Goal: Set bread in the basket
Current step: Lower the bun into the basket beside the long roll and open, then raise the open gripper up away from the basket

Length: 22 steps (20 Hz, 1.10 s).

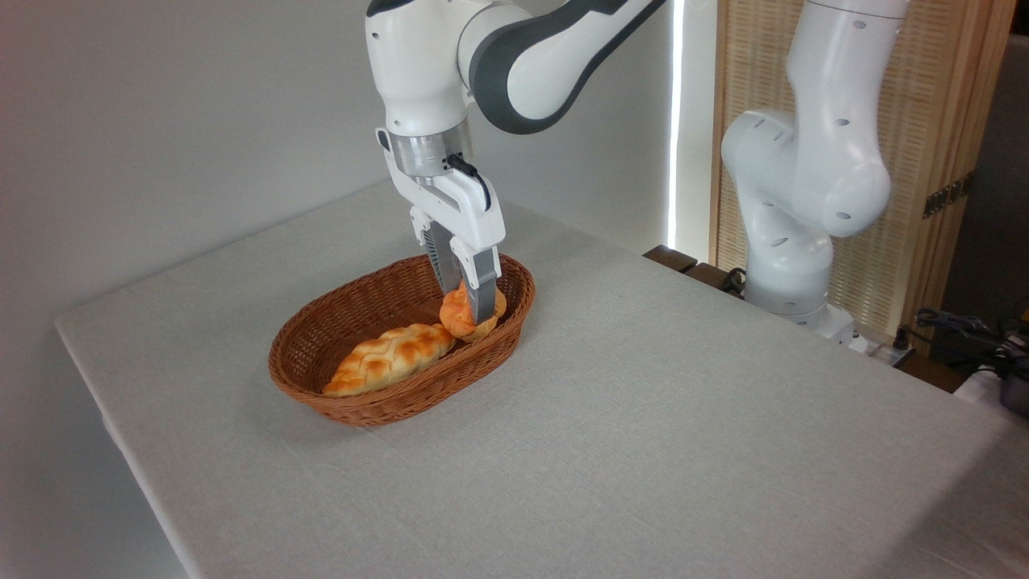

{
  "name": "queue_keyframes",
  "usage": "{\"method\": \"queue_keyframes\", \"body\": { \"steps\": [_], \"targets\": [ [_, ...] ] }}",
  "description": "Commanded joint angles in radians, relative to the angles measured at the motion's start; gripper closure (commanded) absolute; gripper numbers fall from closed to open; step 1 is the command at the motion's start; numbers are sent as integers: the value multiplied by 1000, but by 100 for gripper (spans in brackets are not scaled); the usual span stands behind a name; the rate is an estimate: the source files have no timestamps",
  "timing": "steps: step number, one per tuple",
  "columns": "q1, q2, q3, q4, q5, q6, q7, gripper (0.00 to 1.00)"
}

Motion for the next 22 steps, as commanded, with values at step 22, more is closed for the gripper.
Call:
{"method": "queue_keyframes", "body": {
  "steps": [22],
  "targets": [
    [291,189,-25,603,-6,-246,141,0]
  ]
}}
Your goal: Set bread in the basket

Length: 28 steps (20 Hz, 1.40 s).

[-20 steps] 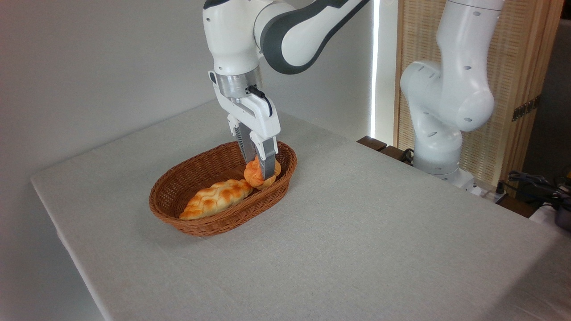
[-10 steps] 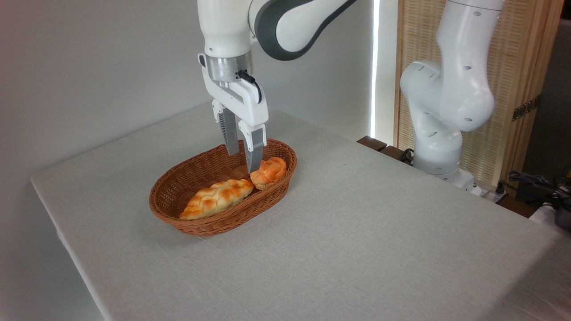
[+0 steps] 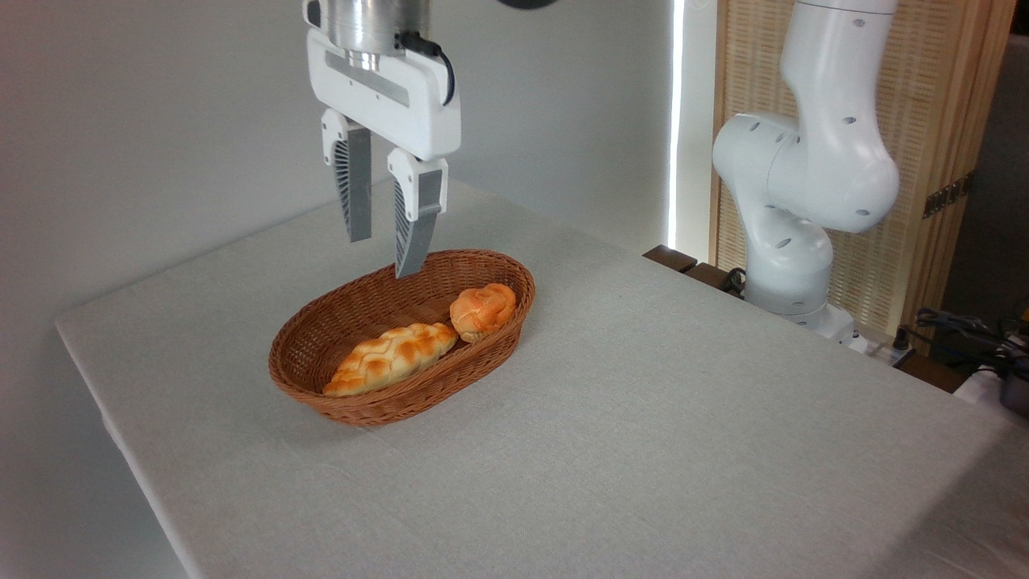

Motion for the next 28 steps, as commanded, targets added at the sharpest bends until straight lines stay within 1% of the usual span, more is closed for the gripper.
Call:
{"method": "queue_keyframes", "body": {
  "steps": [1,2,3,5,6,8,12,17,18,19,20,25,28],
  "targets": [
    [90,165,-23,257,-6,-184,69,0],
    [93,203,-20,330,-6,-253,72,0],
    [93,222,-13,369,-8,-295,74,0],
    [92,221,-13,365,-4,-320,69,0],
    [92,210,-13,336,-4,-323,77,0],
    [92,198,-16,328,0,-363,75,0],
    [90,195,-13,325,6,-343,79,0],
    [92,170,-4,287,8,-254,79,0],
    [92,164,3,273,21,-240,79,0],
    [92,159,4,264,49,-233,79,0],
    [92,159,4,260,61,-234,77,0],
    [92,159,4,262,65,-249,74,0],
    [92,159,4,262,65,-295,75,0]
  ]
}}
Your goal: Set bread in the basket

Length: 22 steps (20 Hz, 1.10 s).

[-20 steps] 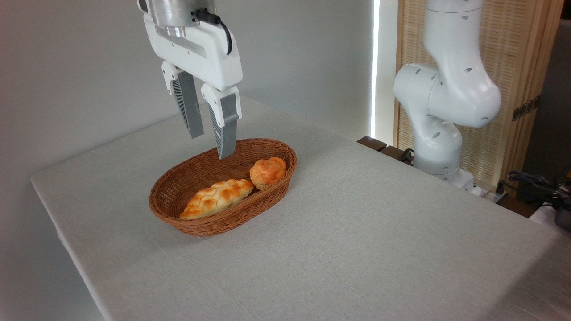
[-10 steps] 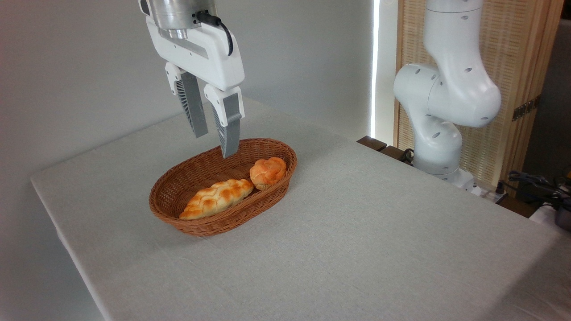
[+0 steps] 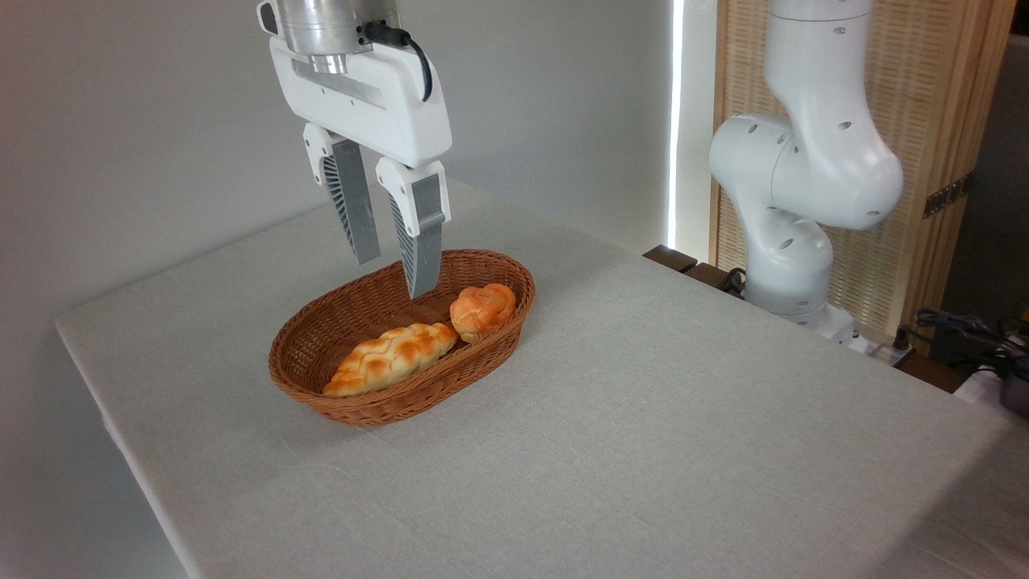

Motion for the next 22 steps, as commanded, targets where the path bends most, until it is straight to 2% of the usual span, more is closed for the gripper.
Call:
{"method": "queue_keyframes", "body": {
  "steps": [1,10,13,17,20,22],
  "targets": [
    [3,-20,3,-21,13,-28,13,0],
    [2,-20,4,-18,17,-31,4,0],
    [-23,-22,30,-17,17,-52,11,0],
    [-31,-22,33,-15,17,-51,11,0],
    [-83,-22,93,-14,17,-51,13,0],
    [-84,-20,96,-14,17,-49,13,0]
  ]
}}
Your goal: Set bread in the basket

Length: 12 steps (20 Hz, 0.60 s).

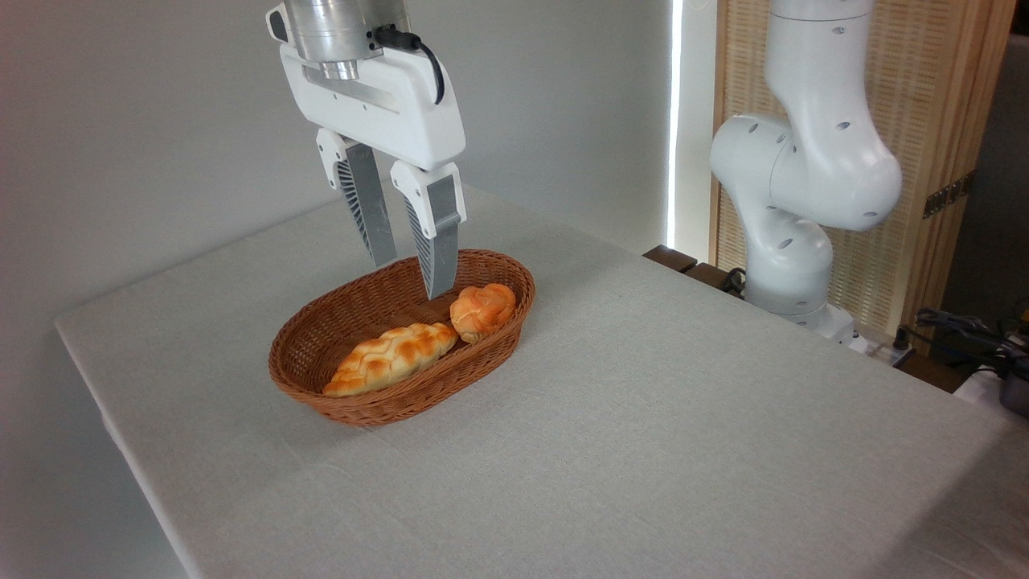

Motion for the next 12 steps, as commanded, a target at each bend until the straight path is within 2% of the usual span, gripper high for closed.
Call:
{"method": "queue_keyframes", "body": {
  "steps": [1,12],
  "targets": [
    [-34,-15,38,-6,8,-14,13,0],
    [-28,-12,28,-5,8,-13,14,0]
  ]
}}
